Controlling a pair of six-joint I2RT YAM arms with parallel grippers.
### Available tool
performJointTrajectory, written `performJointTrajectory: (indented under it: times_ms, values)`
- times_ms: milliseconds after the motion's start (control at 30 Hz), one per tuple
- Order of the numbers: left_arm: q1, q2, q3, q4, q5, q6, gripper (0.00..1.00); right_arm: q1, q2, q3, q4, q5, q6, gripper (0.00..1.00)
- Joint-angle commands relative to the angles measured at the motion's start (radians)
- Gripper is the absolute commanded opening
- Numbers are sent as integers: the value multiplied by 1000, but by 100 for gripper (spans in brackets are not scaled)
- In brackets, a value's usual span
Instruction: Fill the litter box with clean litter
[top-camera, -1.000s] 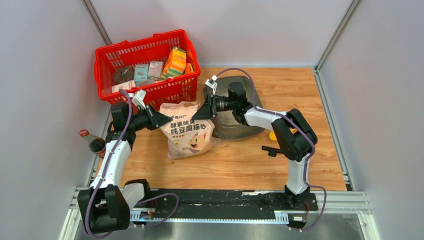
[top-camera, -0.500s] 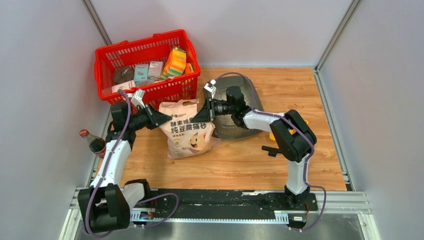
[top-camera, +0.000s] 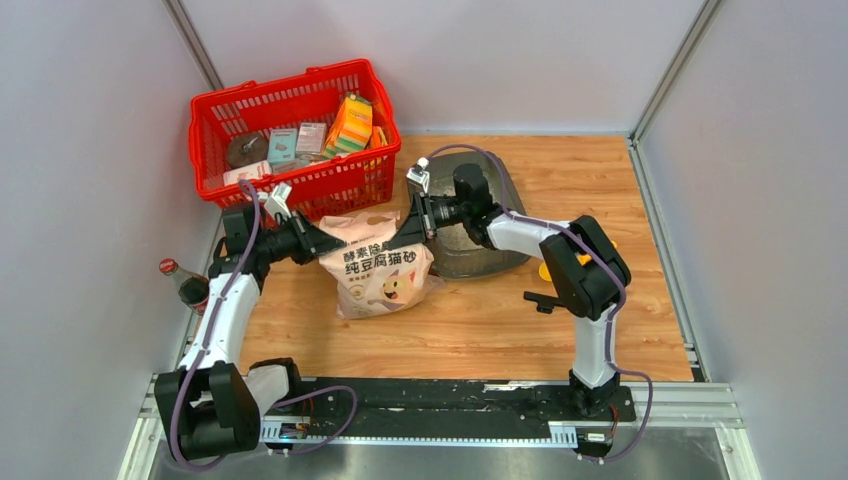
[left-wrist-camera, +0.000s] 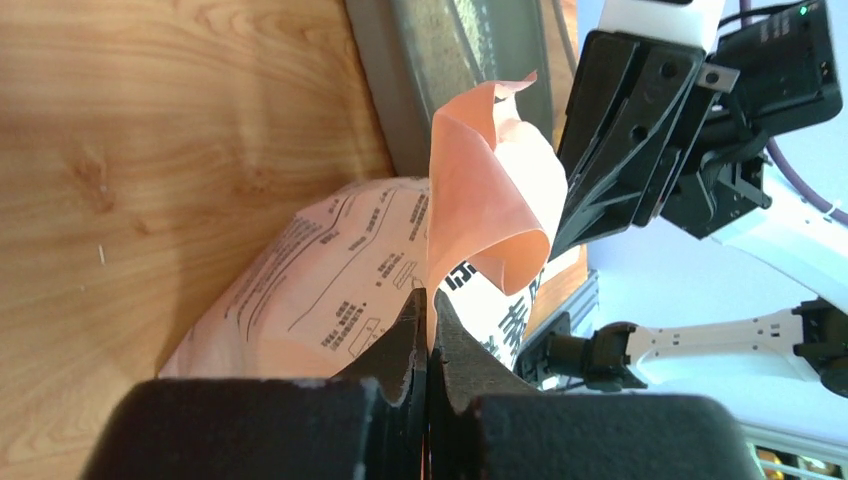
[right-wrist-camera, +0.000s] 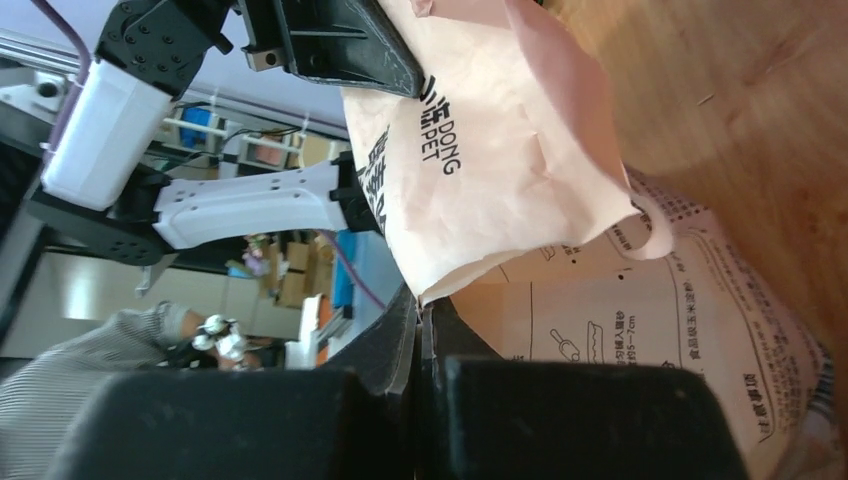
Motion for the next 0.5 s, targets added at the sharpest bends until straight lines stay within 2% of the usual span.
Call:
performJointTrajectory:
  times_ms: [0, 100, 167, 233, 267, 400, 467]
  values:
    - [19, 9, 66, -234, 22, 68, 0, -68, 3, 112, 23, -168, 194, 0]
    - [23, 20, 112, -318, -6, 97, 0, -77, 29, 145, -17, -189, 290, 0]
    - [27, 52, 154, -404, -47, 95, 0, -77, 46, 172, -125, -194, 286, 0]
    - [38, 60, 150, -417, -50, 61, 0, -76, 40, 183, -222, -177, 240, 0]
    - [38, 53, 150, -414, -56, 49, 0, -76, 31, 206, -358, -170, 150, 0]
    - [41, 50, 156, -472, -101, 71, 0, -73, -3, 248, -668, -111, -102, 0]
    - [42, 53, 150, -477, -101, 73, 0, -73, -12, 231, -701, -90, -119, 15]
